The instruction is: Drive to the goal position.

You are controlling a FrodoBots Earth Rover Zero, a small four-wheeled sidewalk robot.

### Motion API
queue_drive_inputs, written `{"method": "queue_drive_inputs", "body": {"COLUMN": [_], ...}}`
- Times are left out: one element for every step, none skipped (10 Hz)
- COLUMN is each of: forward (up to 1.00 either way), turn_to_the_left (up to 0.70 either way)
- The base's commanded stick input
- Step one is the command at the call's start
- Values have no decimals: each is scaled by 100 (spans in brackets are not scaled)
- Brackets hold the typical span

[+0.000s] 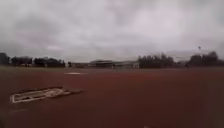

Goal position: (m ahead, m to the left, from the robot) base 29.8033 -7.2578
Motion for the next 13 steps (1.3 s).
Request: {"method": "queue_drive_inputs", "body": {"forward": [70,70,70,70,70,70,70,70,70,70,70,70,70], "turn_to_the_left": [0,0,0,-21,-35,-35,-35,-35,-35,-35,-35,-35,-35]}}
